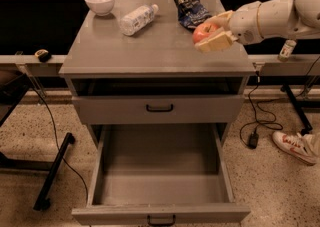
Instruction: Pick apple from middle drawer and place on counter
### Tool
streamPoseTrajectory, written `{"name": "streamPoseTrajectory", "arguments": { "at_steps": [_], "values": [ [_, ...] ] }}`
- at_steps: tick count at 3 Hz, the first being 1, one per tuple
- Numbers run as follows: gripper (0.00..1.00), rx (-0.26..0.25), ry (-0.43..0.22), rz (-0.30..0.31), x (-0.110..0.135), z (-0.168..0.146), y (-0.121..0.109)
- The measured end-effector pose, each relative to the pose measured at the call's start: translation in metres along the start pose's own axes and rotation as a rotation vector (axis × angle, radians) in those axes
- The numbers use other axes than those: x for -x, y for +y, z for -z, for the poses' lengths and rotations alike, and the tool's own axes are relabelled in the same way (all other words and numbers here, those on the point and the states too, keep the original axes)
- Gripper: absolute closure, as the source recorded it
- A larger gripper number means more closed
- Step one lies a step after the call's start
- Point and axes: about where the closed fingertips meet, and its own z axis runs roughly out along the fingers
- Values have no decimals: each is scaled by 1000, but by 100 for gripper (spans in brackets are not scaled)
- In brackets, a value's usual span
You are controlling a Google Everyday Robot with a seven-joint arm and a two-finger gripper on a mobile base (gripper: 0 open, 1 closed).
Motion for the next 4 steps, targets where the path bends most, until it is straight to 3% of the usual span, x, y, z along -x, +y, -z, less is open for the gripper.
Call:
{"name": "streamPoseTrajectory", "arguments": {
  "at_steps": [1, 2, 3, 4],
  "values": [
    [100, -12, 87, -130, -29, -14, -19],
    [100, 14, 75, -227, -47, -25, -21],
    [100, 31, 96, -242, -55, -31, -18],
    [82, 41, 166, -216, -58, -36, -11]
  ]
}}
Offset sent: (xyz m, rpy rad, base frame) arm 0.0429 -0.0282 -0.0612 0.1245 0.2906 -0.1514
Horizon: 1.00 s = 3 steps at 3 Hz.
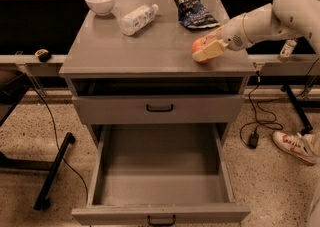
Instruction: Pick apple from middle drawer and place on counter
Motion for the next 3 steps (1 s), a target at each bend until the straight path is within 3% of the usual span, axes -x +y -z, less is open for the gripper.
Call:
{"name": "streamPoseTrajectory", "arguments": {
  "at_steps": [3],
  "values": [
    [12, -1, 13, 6, -1, -1, 1]
  ]
}}
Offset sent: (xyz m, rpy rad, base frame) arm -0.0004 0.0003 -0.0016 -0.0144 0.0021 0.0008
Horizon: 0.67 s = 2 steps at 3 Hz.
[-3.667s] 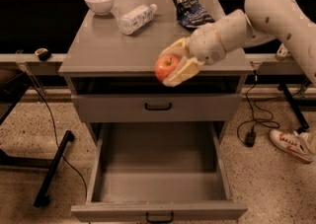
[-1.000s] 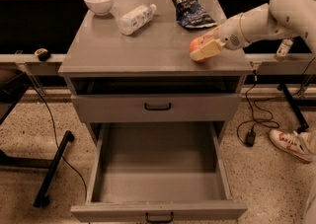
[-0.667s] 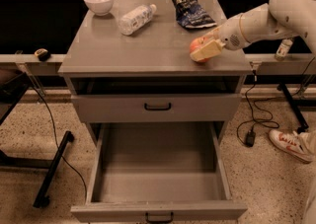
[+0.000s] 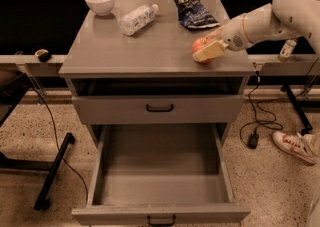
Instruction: Pick apple from middle drawer and place on counter
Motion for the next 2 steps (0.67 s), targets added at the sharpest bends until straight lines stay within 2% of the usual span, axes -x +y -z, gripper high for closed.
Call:
{"name": "streamPoseTrajectory", "arguments": {
  "at_steps": [1, 2],
  "values": [
    [0, 0, 0, 0, 0, 0, 0],
    [0, 0, -19, 33, 5, 10, 0]
  ]
}}
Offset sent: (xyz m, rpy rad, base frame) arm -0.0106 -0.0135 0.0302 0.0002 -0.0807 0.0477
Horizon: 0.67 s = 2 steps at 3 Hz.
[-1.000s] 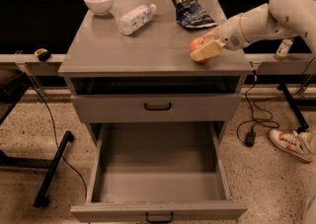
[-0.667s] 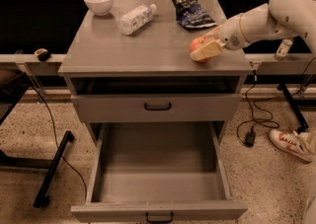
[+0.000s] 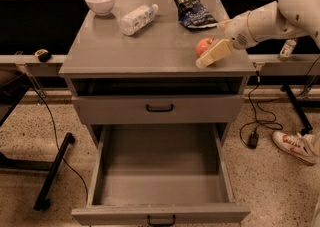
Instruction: Pick apple from middle drawer and place on counter
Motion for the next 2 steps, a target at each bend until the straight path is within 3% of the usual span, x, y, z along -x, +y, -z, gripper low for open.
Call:
{"name": "streamPoseTrajectory", "arguments": {
  "at_steps": [1, 2],
  "values": [
    [0, -87, 30, 56, -4, 51, -9],
    [0, -216, 76, 72, -10, 103, -22]
  ]
}}
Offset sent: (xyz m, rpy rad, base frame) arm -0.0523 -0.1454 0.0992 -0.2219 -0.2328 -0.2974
